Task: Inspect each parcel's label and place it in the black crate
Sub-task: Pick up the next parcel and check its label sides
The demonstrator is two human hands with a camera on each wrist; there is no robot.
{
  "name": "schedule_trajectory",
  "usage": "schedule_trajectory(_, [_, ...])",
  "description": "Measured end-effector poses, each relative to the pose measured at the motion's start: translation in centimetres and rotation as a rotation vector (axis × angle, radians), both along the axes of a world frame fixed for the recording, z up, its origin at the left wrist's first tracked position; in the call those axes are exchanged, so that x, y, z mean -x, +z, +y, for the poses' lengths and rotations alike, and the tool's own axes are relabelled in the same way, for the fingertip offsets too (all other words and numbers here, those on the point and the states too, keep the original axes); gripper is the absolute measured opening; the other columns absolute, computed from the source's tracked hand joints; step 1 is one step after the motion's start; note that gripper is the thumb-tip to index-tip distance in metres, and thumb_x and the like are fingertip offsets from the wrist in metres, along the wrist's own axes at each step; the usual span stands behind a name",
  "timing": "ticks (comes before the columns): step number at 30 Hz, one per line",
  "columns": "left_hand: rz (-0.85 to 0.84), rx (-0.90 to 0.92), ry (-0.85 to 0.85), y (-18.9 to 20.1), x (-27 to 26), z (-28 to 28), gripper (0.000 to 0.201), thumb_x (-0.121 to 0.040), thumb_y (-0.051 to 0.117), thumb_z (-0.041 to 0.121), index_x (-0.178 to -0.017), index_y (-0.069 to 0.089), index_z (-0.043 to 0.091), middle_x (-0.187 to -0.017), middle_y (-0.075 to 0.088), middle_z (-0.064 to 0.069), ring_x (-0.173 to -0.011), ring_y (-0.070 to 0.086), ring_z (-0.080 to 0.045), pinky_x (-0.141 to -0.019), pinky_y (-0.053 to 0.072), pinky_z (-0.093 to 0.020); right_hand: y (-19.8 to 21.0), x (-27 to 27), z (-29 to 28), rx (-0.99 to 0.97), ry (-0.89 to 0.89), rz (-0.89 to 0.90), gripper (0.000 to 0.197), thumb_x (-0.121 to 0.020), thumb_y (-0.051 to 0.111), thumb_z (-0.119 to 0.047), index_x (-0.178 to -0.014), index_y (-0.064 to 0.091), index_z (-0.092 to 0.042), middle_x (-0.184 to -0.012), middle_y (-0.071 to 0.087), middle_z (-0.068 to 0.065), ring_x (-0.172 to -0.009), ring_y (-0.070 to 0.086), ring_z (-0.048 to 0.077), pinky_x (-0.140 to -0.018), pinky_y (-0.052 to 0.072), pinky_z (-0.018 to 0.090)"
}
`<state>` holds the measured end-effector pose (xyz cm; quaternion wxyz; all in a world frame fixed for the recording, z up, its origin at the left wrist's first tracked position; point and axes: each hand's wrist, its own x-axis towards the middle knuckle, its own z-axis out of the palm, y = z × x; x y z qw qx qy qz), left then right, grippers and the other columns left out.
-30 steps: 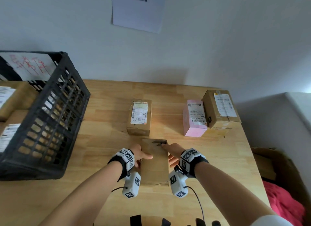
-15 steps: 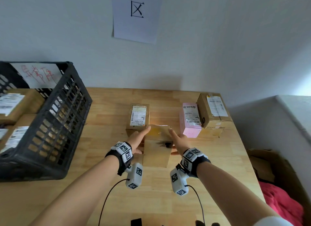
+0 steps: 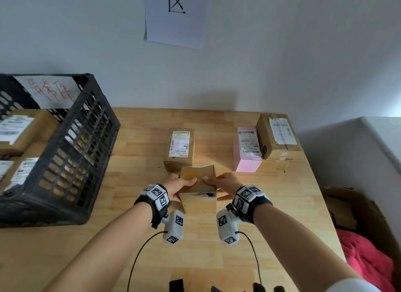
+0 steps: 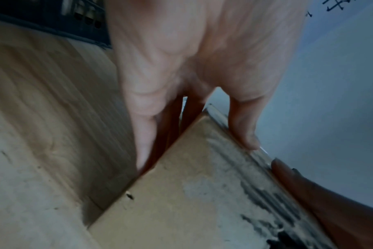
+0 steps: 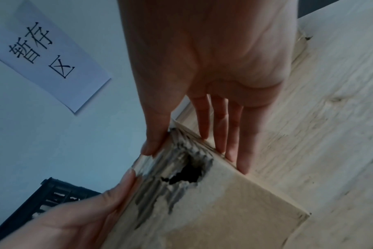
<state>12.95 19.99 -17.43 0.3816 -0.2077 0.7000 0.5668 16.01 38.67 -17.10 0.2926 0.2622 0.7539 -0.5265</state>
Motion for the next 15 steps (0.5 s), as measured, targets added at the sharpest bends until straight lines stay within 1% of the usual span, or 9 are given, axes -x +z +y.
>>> schedule_trajectory(3, [-0.018, 0.011, -0.01, -0.1, 0.3, -0.2, 0.055, -0.07, 0.082, 0.027, -0.115, 0.06, 0.005, -0.114, 0.066, -0.014, -0.103, 0.063, -0.029, -0.084, 0.054, -0.053, -0.1, 0.0, -0.2, 0.007, -0.035, 0.007, 0.073, -0.072, 0.077, -0.047, -0.125, 0.049, -0.006, -0.117, 0.06, 0.009, -0.102, 0.059, 0.022, -0.082, 0.058, 0.042])
schedule_trajectory(5, [-0.027, 0.033, -0.008, -0.3, 0.3, -0.3, 0.057, -0.069, 0.083, 0.03, -0.115, 0.058, 0.008, -0.116, 0.064, -0.013, -0.103, 0.063, -0.029, -0.079, 0.057, -0.05, -0.2, 0.0, -0.2, 0.021, -0.035, 0.009, 0.082, -0.072, 0.078, -0.046, -0.136, 0.041, -0.01, -0.121, 0.058, 0.009, -0.098, 0.059, 0.021, -0.08, 0.058, 0.042])
schedule_trajectory(6, [-0.027, 0.055, -0.015, -0.3, 0.3, -0.3, 0.057, -0.069, 0.082, 0.033, -0.115, 0.058, 0.009, -0.118, 0.063, -0.011, -0.104, 0.063, -0.029, -0.075, 0.058, -0.047, -0.2, -0.1, -0.2, 0.03, -0.03, 0.015, 0.084, -0.073, 0.078, -0.045, -0.14, 0.037, -0.014, -0.122, 0.057, 0.009, -0.097, 0.059, 0.021, -0.08, 0.058, 0.042])
schedule_trajectory(8, [-0.02, 0.093, -0.041, 0.1, -0.2, -0.3, 0.058, -0.07, 0.081, 0.038, -0.115, 0.055, 0.013, -0.121, 0.06, -0.008, -0.109, 0.06, -0.03, -0.065, 0.058, -0.041, -0.5, -0.3, -0.3, 0.04, -0.025, 0.045, 0.087, -0.072, 0.078, -0.045, -0.144, 0.033, -0.027, -0.124, 0.059, 0.006, -0.098, 0.063, 0.021, -0.078, 0.059, 0.042])
schedule_trajectory(9, [-0.015, 0.104, -0.045, 0.1, -0.4, -0.3, 0.057, -0.07, 0.081, 0.038, -0.114, 0.054, 0.014, -0.121, 0.058, -0.008, -0.112, 0.058, -0.031, -0.063, 0.058, -0.04, -0.6, -0.5, -0.2, 0.037, -0.02, 0.058, 0.087, -0.071, 0.078, -0.047, -0.144, 0.032, -0.032, -0.123, 0.06, 0.005, -0.099, 0.064, 0.022, -0.077, 0.059, 0.041])
schedule_trajectory(10, [-0.014, 0.099, -0.039, 0.4, -0.7, -0.3, 0.054, -0.071, 0.08, 0.036, -0.112, 0.053, 0.014, -0.121, 0.057, -0.008, -0.113, 0.056, -0.032, -0.062, 0.059, -0.042, -0.7, -0.6, -0.3, 0.031, -0.006, 0.065, 0.086, -0.071, 0.078, -0.048, -0.143, 0.032, -0.036, -0.121, 0.062, 0.004, -0.099, 0.065, 0.022, -0.076, 0.06, 0.04])
schedule_trajectory(12, [-0.034, 0.052, -0.015, 0.8, -0.9, -0.4, 0.048, -0.073, 0.08, 0.03, -0.108, 0.052, 0.014, -0.119, 0.055, -0.009, -0.109, 0.057, -0.033, -0.068, 0.059, -0.047, -0.7, -0.8, -0.4, 0.018, 0.033, 0.074, 0.078, -0.074, 0.075, -0.048, -0.139, 0.036, -0.033, -0.118, 0.063, 0.005, -0.097, 0.065, 0.022, -0.074, 0.06, 0.038])
schedule_trajectory(14, [-0.029, 0.0, -0.001, 1.6, -0.8, -0.4, 0.041, -0.074, 0.08, 0.021, -0.101, 0.05, 0.012, -0.113, 0.053, -0.008, -0.102, 0.057, -0.03, -0.074, 0.058, -0.05, 0.1, -0.9, -0.4, 0.017, 0.052, 0.088, 0.067, -0.079, 0.07, -0.05, -0.133, 0.041, -0.024, -0.117, 0.06, 0.006, -0.09, 0.064, 0.022, -0.07, 0.06, 0.034])
schedule_trajectory(15, [-0.022, -0.026, 0.011, 1.9, -0.5, -0.5, 0.044, -0.073, 0.081, 0.019, -0.102, 0.049, 0.008, -0.115, 0.052, -0.009, -0.103, 0.056, -0.03, -0.074, 0.058, -0.05, 0.5, -0.9, -0.3, 0.025, 0.052, 0.105, 0.062, -0.083, 0.064, -0.051, -0.131, 0.042, -0.019, -0.116, 0.057, 0.006, -0.086, 0.064, 0.023, -0.065, 0.06, 0.031])
